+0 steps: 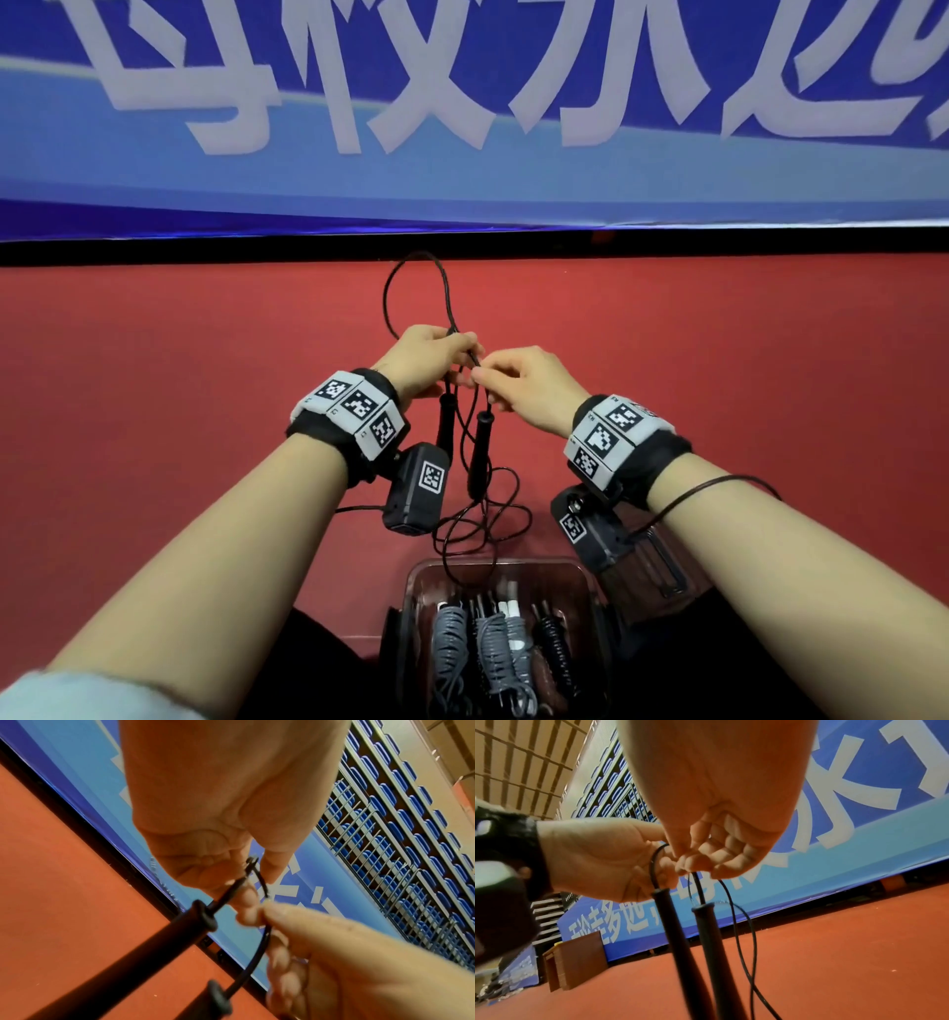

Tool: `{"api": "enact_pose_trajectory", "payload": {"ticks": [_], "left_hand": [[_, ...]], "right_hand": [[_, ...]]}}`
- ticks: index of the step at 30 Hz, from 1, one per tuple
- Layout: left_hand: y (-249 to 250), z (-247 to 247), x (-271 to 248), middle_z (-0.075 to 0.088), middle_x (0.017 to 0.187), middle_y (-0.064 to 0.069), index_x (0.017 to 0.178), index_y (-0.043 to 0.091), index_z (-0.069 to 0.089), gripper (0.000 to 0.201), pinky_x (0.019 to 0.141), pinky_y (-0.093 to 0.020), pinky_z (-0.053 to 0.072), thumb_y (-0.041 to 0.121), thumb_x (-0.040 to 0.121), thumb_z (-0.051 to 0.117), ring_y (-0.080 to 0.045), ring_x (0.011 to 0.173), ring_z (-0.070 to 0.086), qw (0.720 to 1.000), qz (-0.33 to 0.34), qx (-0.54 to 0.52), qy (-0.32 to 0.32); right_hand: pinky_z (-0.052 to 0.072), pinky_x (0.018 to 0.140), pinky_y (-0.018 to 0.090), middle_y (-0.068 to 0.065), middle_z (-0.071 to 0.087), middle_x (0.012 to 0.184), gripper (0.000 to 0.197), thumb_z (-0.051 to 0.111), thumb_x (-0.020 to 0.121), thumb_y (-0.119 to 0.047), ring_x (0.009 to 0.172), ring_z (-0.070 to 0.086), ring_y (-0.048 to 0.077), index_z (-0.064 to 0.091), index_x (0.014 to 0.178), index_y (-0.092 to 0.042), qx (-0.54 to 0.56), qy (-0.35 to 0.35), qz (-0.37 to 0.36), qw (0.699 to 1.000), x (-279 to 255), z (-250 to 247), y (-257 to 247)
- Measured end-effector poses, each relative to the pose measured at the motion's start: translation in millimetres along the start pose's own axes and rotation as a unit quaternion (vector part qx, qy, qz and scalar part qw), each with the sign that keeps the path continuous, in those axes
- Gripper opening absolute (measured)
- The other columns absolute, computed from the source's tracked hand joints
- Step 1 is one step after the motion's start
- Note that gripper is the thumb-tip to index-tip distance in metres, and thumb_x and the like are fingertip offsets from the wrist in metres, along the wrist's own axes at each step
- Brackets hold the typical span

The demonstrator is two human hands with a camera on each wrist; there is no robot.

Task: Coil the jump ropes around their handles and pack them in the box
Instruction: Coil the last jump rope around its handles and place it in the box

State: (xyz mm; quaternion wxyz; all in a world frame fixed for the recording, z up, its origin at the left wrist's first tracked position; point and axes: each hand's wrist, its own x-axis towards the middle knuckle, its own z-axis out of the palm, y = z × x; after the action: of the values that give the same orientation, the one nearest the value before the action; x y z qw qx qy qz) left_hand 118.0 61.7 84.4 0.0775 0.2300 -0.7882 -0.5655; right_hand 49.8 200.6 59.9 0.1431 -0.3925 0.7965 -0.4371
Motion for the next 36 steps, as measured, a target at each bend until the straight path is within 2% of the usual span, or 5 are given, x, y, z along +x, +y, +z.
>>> {"api": "enact_pose_trajectory", "payload": {"ticks": [11, 16, 24, 29, 36], "left_hand": [[7, 24, -10, 0.054, 0.062, -0.005, 0.083, 0.013, 0.056, 0.034, 0.043, -0.019, 0.040, 0.033, 0.104, 0.038, -0.013, 0.045, 0.054, 0.995, -0.048, -0.073, -0.045], [9, 18, -11, 0.058, 0.068, -0.004, 0.081, 0.016, 0.053, 0.037, 0.058, -0.025, 0.040, 0.042, 0.100, 0.036, -0.014, 0.062, 0.055, 0.998, -0.029, -0.038, -0.052], [0, 25, -15, 0.067, 0.088, -0.002, 0.088, 0.018, 0.059, 0.015, 0.090, -0.037, 0.044, 0.013, 0.079, 0.048, -0.018, 0.089, 0.060, 0.991, 0.030, 0.001, -0.131], [-6, 27, -13, 0.055, 0.079, 0.003, 0.096, 0.020, 0.054, 0.020, 0.069, -0.020, 0.043, 0.005, 0.090, 0.064, -0.011, 0.072, 0.051, 0.982, 0.101, 0.105, -0.117], [-8, 30, -14, 0.061, 0.093, 0.000, 0.118, 0.017, 0.044, 0.024, 0.075, -0.033, 0.047, 0.033, 0.100, 0.050, -0.020, 0.086, 0.060, 0.966, 0.142, 0.211, -0.050]], "right_hand": [[0.041, 0.057, 0.015, -0.010, 0.054, 0.043, 0.037, 0.063, 0.089, -0.017, 0.044, 0.049, 0.000, 0.060, 0.052, -0.019, 0.055, 0.036, 0.024, 0.998, 2, 11, -6], [0.043, 0.058, 0.019, -0.007, 0.056, 0.053, 0.029, 0.064, 0.090, -0.021, 0.048, 0.049, 0.005, 0.066, 0.062, -0.014, 0.107, 0.053, 0.043, 0.992, 4, 5, -10], [0.043, 0.045, 0.017, 0.001, 0.057, 0.061, 0.017, 0.065, 0.090, -0.012, 0.047, 0.047, 0.007, 0.070, 0.076, -0.004, 0.286, 0.133, 0.130, 0.940, 6, -16, -14], [0.039, 0.043, 0.014, -0.001, 0.055, 0.057, 0.015, 0.064, 0.090, -0.013, 0.048, 0.047, 0.008, 0.070, 0.081, -0.002, 0.319, 0.146, 0.147, 0.925, 8, -16, -12], [0.041, 0.044, 0.015, -0.003, 0.057, 0.060, 0.018, 0.065, 0.090, -0.016, 0.041, 0.045, 0.001, 0.072, 0.094, 0.000, 0.330, 0.194, 0.172, 0.908, 13, -17, -8]]}}
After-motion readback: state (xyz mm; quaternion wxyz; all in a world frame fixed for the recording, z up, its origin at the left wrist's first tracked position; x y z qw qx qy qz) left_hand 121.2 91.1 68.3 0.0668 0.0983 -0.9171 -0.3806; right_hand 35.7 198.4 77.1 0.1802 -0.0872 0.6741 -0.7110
